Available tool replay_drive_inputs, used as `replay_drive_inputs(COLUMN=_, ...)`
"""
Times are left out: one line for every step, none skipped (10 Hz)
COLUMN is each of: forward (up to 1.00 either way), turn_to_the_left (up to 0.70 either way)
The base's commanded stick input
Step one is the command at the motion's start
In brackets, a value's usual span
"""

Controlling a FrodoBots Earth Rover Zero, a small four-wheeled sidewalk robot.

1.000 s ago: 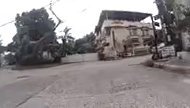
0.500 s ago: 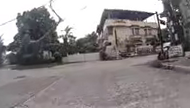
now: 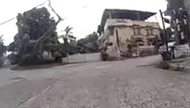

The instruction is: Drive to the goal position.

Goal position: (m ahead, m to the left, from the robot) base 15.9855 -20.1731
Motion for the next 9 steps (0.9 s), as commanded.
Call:
replay_drive_inputs(forward=0.85, turn_to_the_left=-0.15)
replay_drive_inputs(forward=0.85, turn_to_the_left=0.00)
replay_drive_inputs(forward=0.85, turn_to_the_left=0.00)
replay_drive_inputs(forward=0.85, turn_to_the_left=0.00)
replay_drive_inputs(forward=0.85, turn_to_the_left=0.00)
replay_drive_inputs(forward=0.85, turn_to_the_left=-0.02)
replay_drive_inputs(forward=0.85, turn_to_the_left=-0.08)
replay_drive_inputs(forward=0.85, turn_to_the_left=-0.10)
replay_drive_inputs(forward=0.85, turn_to_the_left=-0.10)
